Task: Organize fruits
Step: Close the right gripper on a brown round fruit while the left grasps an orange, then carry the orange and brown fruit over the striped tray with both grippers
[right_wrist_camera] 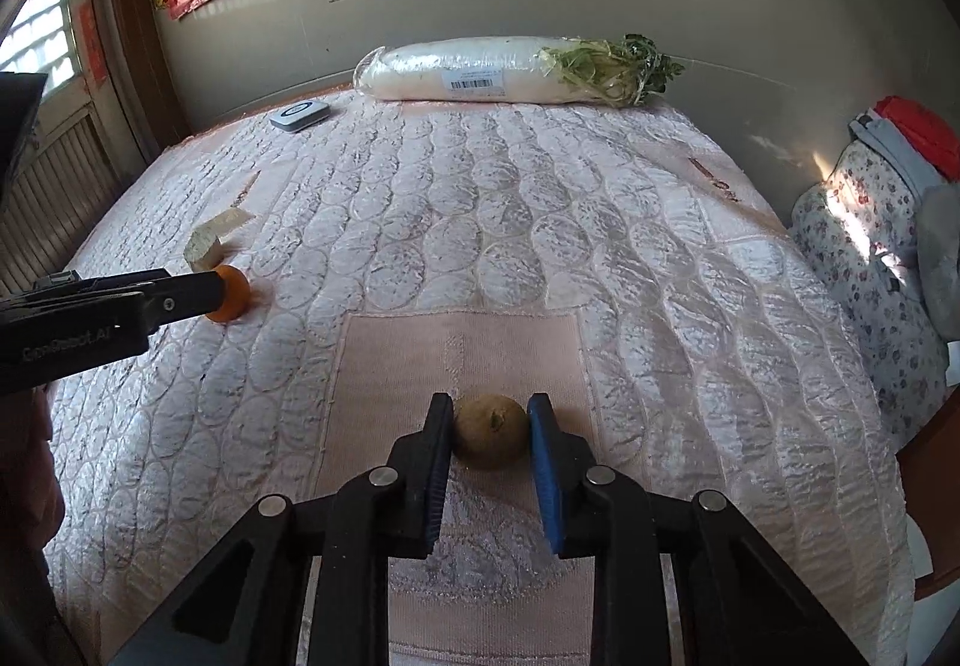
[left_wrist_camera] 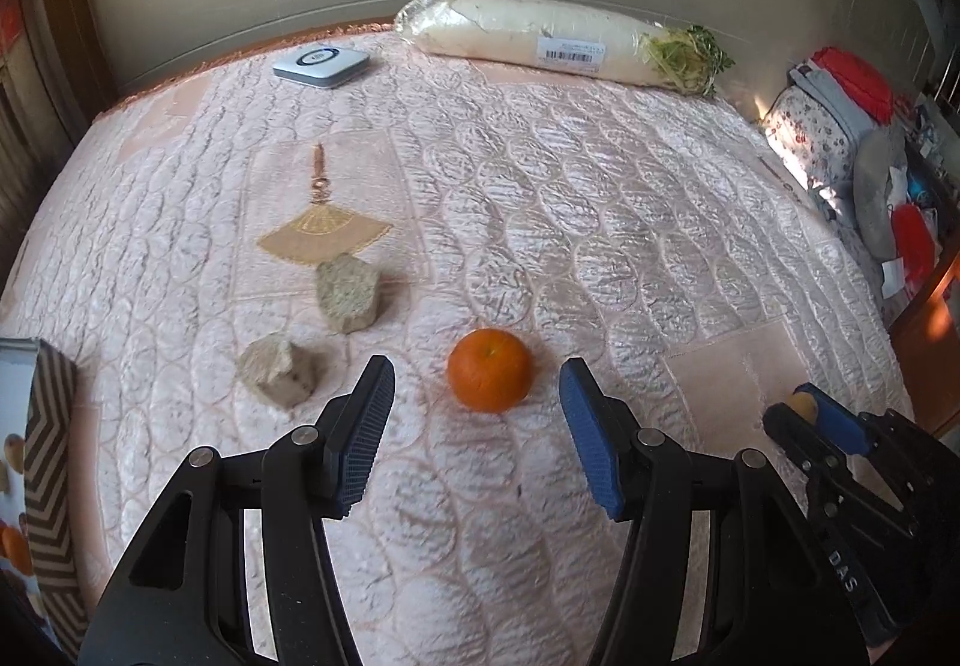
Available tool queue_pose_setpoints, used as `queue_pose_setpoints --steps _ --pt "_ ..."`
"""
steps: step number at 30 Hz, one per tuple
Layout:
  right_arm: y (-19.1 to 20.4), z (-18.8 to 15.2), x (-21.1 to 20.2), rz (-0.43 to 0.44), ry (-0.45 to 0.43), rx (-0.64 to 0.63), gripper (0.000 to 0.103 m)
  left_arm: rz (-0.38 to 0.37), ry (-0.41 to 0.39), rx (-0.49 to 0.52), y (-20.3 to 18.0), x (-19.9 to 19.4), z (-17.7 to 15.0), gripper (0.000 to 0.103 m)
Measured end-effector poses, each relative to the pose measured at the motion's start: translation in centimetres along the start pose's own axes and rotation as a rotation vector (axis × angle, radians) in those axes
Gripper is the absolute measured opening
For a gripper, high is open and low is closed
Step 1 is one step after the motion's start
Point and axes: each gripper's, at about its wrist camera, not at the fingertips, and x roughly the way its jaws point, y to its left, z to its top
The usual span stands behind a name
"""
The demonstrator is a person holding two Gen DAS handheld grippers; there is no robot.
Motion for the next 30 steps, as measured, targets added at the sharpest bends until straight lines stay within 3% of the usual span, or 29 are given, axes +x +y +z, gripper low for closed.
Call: queue_pose_setpoints --steps 4,6,7,8,16,30 --pt "-0.2 0.0 -0.1 0.016 -0.003 0.005 0.024 -0.026 0.022 -0.011 -0.1 1.4 0.2 0.058" --pt "-0.2 -0.1 -0.2 0.015 -0.008 0.009 0.024 -0.019 0.025 -0.022 0.1 1.8 0.0 0.05" --pt "-0.2 -0.1 -0.3 0.012 -0.014 0.008 0.024 -0.005 0.015 -0.014 0.2 1.7 0.0 0.033" --pt "-0.1 -0.1 -0.4 0.008 -0.019 0.006 0.024 -0.009 0.022 -0.011 0.2 1.7 -0.1 0.031" --pt "2.2 -0.5 -1.5 0.018 -0.029 -0.028 0.024 -0.014 -0.021 -0.05 2.0 -1.4 -1.9 0.031" --pt "10.2 -1.4 -4.9 0.144 -0.061 -0.118 0.024 0.109 -0.106 -0.089 5.7 -8.7 -7.9 0.031"
